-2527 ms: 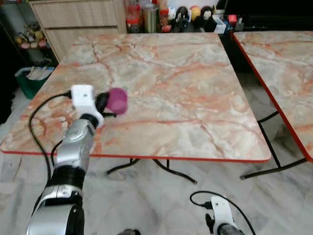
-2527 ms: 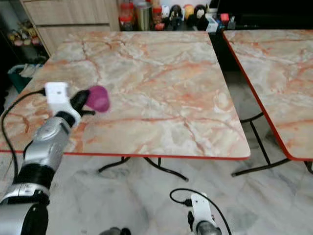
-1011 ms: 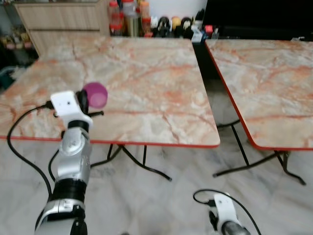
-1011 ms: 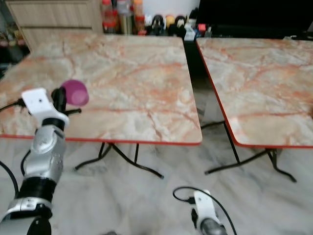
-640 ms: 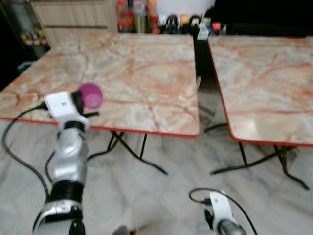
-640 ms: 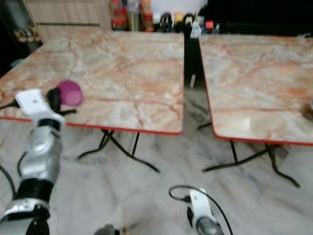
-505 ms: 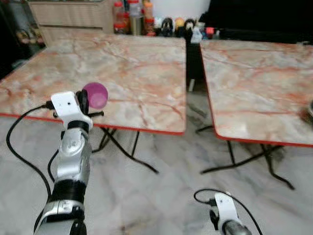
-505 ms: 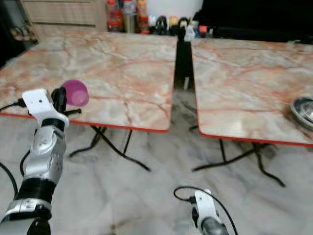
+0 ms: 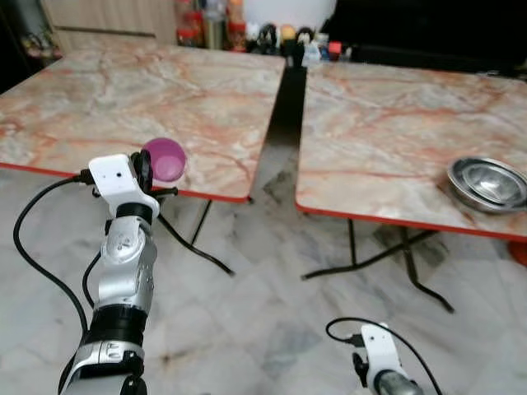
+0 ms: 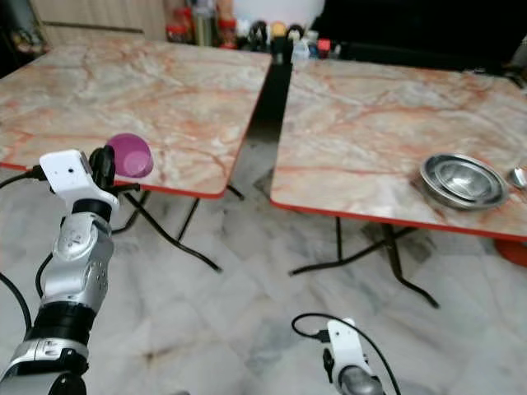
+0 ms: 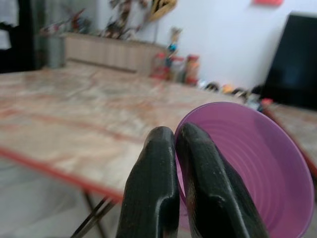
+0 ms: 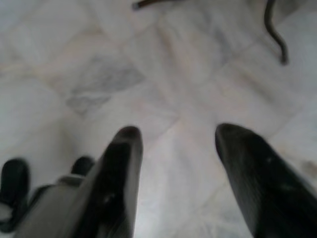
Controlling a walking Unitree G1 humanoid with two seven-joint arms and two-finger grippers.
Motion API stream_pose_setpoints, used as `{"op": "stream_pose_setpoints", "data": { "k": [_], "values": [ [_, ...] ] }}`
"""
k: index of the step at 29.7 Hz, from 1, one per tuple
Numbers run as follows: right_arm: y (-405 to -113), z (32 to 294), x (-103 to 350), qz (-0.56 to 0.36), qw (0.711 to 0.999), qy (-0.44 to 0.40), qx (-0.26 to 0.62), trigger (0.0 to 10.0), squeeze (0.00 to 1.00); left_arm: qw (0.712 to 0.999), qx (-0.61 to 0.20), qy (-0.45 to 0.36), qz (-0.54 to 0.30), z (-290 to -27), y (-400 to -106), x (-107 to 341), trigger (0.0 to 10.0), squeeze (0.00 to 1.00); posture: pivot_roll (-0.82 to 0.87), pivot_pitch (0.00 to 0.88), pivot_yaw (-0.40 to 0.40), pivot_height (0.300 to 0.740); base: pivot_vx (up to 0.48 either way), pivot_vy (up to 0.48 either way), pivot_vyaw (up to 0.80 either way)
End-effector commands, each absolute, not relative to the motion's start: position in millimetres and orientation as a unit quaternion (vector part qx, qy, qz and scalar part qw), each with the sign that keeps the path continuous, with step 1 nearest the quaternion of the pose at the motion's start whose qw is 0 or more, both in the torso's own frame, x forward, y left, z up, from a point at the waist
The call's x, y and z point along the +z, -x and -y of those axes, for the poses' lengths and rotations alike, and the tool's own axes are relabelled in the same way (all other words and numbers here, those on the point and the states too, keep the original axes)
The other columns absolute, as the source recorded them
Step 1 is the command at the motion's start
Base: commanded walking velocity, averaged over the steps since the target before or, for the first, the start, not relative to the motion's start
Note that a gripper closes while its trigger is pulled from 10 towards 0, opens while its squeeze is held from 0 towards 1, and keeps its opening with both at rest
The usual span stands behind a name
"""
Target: Setting the table
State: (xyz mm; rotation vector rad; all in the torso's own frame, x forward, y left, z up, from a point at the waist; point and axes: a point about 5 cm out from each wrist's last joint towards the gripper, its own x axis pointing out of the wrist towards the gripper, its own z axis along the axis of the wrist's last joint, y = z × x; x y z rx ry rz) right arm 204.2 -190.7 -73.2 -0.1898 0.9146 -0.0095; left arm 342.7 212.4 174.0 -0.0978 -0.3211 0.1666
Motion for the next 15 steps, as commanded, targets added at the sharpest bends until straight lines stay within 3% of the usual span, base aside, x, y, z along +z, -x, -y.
{"op": "stream_pose_setpoints", "data": {
  "k": [1,15],
  "values": [
    [-205.1,187.6,-73.1,-0.441,0.893,0.089,-0.002,10.0,0.0,0.98,0.086,0.045,0.176,-215.1,-342.4,183.4,10.0,0.0,0.13,0.077,-0.042,0.715,0.0,-0.416,0.0],
    [-206.9,188.7,-71.9,-0.435,0.897,0.081,-0.013,10.0,0.0,0.979,0.088,0.048,0.178,-216.8,-341.4,185.5,10.0,0.0,0.12,0.082,-0.043,0.715,0.0,-0.415,0.0]
  ]
}}
